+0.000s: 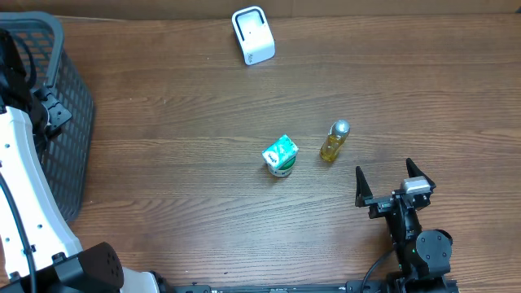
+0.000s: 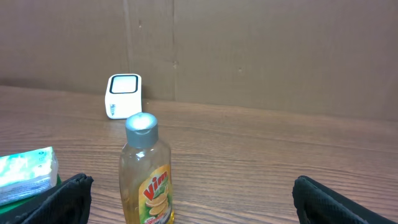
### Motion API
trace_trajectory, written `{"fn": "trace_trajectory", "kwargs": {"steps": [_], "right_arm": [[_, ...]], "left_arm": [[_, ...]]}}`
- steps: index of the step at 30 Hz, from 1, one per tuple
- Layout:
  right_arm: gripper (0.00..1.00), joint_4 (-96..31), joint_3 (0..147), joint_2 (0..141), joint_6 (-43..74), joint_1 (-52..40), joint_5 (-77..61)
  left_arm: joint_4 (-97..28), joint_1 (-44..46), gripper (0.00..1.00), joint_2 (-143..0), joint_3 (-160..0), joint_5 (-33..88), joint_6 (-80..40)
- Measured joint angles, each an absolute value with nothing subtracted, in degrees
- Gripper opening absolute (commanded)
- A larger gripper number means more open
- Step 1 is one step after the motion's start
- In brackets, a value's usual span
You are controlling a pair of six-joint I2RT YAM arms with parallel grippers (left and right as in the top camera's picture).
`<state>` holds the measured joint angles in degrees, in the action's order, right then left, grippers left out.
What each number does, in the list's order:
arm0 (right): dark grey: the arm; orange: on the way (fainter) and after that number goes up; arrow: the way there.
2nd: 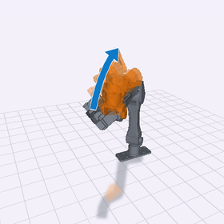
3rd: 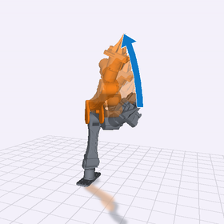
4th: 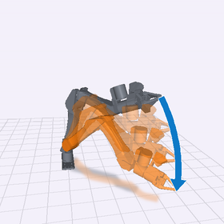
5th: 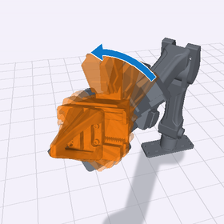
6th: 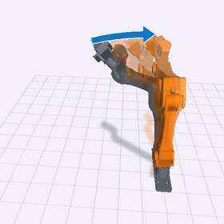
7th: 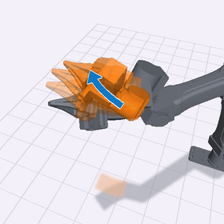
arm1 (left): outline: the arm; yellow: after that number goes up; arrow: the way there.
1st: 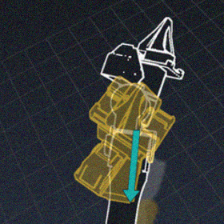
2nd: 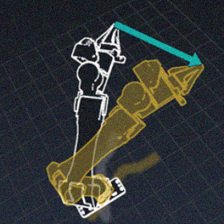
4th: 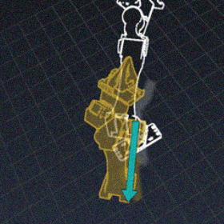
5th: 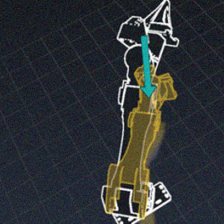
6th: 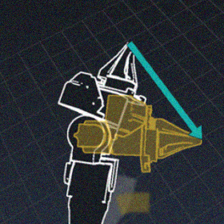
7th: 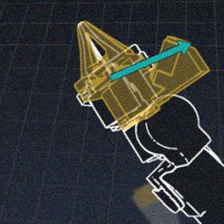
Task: Scan the item barcode
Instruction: 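Reach the left gripper down toward the Pantree bag in the basket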
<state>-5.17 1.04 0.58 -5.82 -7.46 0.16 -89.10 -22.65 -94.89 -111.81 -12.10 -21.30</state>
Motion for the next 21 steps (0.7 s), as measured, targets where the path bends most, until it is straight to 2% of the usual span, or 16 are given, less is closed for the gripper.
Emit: {"fn": "trace_trajectory", "kwargs": {"steps": [4, 5, 7, 9, 13, 21], "right_arm": [[1.00, -5.15, 1.04, 0.58, -5.78, -7.46, 0.19], [1.00, -5.13, 1.04, 0.58, -5.78, -7.49, 0.16], [1.00, -5.10, 1.04, 0.58, -5.82, -7.46, 0.19], [1.00, -5.17, 1.04, 0.58, -5.82, -7.46, 0.16], [1.00, -5.15, 1.04, 0.58, -5.82, -7.46, 0.16], [1.00, -5.13, 1.04, 0.58, -5.80, -7.46, 0.16]], "left_arm": [[-85.67, -23.27, 0.16, -94.89, -112.38, -2.79, -15.81], [-85.27, -23.29, 0.23, -94.89, -113.30, -1.26, -14.68], [-82.11, -23.29, 0.61, -94.91, -115.94, -0.67, -13.76], [-76.20, -23.29, 0.78, -94.94, -119.70, -1.98, -13.04], [-67.57, -23.29, 1.00, -94.45, -122.87, -6.09, -11.20], [-58.57, -23.97, 1.00, -95.72, -122.96, -11.35, -3.84]]}}
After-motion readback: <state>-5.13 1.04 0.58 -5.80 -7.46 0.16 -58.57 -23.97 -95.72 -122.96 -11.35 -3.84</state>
